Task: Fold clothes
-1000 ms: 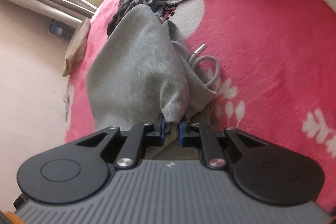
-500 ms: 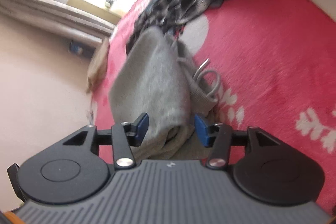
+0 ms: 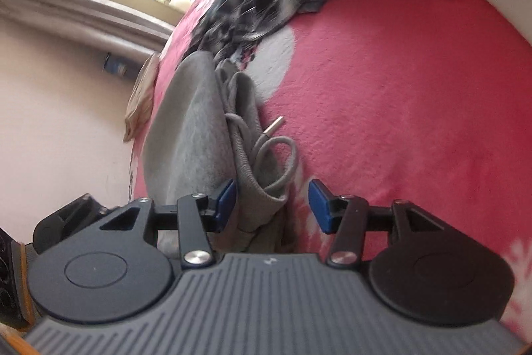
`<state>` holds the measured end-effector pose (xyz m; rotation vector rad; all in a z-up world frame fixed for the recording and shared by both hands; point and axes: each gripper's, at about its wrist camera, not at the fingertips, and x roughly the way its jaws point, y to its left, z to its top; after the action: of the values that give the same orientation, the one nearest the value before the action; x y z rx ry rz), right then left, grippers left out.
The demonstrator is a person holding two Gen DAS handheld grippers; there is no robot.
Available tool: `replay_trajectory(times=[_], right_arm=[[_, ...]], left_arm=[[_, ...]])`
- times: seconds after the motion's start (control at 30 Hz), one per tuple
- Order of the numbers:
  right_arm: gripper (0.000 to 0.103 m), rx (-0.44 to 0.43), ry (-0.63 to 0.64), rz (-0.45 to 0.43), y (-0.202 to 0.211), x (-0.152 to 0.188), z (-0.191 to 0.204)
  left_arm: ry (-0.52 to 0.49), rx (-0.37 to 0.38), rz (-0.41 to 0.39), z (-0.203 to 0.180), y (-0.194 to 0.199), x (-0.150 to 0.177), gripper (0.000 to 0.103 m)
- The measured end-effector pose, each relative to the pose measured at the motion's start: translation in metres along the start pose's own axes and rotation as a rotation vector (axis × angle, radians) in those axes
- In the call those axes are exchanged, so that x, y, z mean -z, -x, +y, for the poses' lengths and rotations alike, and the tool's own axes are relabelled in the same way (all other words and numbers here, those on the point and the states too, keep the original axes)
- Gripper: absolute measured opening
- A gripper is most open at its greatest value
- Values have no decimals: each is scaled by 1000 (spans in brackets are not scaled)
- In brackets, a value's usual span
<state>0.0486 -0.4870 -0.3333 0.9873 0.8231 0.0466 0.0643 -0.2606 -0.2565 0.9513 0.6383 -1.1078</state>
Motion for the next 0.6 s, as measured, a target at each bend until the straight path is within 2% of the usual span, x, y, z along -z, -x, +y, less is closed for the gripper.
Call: replay_trajectory(times=[0.03,0.13,0.17,0.23,0.27,0.33,0.37,0.43,0.53,0.6], right_arm=[[48,-3,20,6,-3,-2,1],[46,-23,51,15,-8,-8,2],[42,-31,59,13,-11,-10,2],[32,-48,61,20,-15,-12,1],[27,-59,56,24,-17,-13,0],[24,-51,72,22,-16,-11,3],[21,-47,83,23,-14,-10,5],[15,-52,87,27,-11,-9,9],[19,-50,73,24,-11,-6,8],[22,-64,24,22,-13,-6,0]], left_arm=[[-32,10,8,-7,-4,1,66],[-96,-59,30,-22,-16,7,63],[-106,-84,30,-24,-19,8,54],[-123,-134,31,-27,-23,10,44],[-99,-140,30,-24,-24,10,38],[-51,-137,27,-19,-23,11,32],[-66,-146,27,-20,-23,12,31],[-101,-165,28,-25,-23,15,32],[-146,-203,32,-33,-28,16,55],[-175,-229,35,-39,-31,17,54]])
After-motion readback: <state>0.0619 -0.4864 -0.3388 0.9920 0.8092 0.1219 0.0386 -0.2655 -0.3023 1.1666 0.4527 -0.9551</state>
